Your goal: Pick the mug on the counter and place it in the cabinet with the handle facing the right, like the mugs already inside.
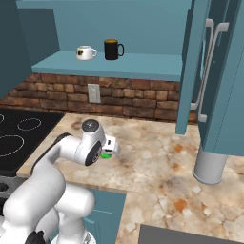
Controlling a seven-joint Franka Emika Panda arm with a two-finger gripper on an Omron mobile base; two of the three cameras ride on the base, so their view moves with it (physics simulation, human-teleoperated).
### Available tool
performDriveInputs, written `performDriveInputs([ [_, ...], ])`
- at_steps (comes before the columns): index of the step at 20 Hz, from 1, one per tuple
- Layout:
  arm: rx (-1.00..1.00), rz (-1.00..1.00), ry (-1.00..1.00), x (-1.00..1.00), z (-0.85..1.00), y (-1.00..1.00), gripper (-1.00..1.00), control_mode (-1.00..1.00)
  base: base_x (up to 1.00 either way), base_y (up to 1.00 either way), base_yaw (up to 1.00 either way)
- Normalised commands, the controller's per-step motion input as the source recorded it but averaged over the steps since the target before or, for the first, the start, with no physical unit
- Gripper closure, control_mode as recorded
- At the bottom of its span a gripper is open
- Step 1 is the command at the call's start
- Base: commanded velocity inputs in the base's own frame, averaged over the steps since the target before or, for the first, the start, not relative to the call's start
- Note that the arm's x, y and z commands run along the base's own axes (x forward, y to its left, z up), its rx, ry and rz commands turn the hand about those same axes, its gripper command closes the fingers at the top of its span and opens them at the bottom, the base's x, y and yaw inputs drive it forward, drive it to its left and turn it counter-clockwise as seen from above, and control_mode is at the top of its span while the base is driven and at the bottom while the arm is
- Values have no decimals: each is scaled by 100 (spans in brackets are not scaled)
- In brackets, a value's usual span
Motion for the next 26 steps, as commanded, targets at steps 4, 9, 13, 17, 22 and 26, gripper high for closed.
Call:
performDriveInputs([
  [4, 0, 0, -10, 10, -34, 8, -100, -100, 0, 0, 0],
  [9, 0, 0, -14, 5, -37, 14, -100, -100, 0, 0, 0],
  [13, 0, 0, -8, 7, -51, 16, -100, -100, 0, 0, 0],
  [17, 0, 0, 0, 2, -63, 22, -100, -100, 0, 0, 0],
  [22, 0, 0, -1, 1, -53, 20, -100, -100, 0, 0, 0],
  [26, 0, 0, -2, 8, -39, 9, -100, -100, 0, 0, 0],
])
